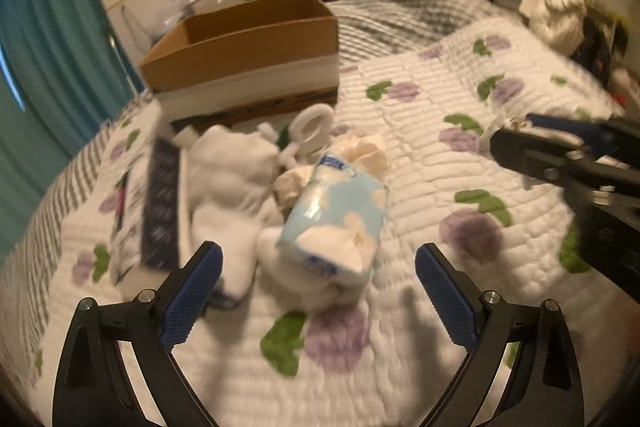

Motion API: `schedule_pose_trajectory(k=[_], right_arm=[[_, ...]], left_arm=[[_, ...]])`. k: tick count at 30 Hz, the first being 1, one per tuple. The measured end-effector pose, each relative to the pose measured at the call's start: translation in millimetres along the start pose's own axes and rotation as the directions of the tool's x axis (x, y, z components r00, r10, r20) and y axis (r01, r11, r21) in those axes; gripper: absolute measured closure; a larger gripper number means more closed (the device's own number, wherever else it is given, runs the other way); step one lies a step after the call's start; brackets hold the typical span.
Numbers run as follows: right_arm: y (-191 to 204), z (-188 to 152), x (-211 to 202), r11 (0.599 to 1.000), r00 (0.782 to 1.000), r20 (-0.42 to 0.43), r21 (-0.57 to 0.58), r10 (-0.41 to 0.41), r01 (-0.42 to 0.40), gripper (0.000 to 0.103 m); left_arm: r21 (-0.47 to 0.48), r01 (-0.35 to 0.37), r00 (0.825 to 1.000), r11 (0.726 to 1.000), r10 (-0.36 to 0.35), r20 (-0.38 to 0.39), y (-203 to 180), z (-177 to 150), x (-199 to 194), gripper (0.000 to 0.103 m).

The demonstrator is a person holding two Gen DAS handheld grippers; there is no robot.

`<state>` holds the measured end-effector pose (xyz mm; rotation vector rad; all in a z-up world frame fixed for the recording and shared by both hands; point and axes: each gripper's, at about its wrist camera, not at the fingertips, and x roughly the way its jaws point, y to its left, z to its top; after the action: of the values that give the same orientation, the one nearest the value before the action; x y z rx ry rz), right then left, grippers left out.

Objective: Organize soft objects
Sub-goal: 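Grasp the light-blue tissue pack with the left gripper while the right gripper grasps a white sock, then drop the blue tissue pack and white sock into the cardboard box with both grippers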

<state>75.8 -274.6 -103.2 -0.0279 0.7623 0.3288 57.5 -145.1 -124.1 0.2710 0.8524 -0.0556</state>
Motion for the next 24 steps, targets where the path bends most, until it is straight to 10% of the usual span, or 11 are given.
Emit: schedule_pose_trajectory(k=[8,24], right_arm=[[-12.9,-6.2,11.6,0.997,0.999,-0.032,0.066,0.039,-0.037,0.073],[18.8,-0.6,-31.8,1.000,0.997,0.071,-0.019,0.009,-0.008,0.073]], left_arm=[[0.093,0.000,0.999,0.996,0.003,-0.032,-8.8,4.4,31.1,0.050],[-0.023,0.084,0.988,0.996,-0.080,0.130,25.6,10.5,-64.6,0.055]])
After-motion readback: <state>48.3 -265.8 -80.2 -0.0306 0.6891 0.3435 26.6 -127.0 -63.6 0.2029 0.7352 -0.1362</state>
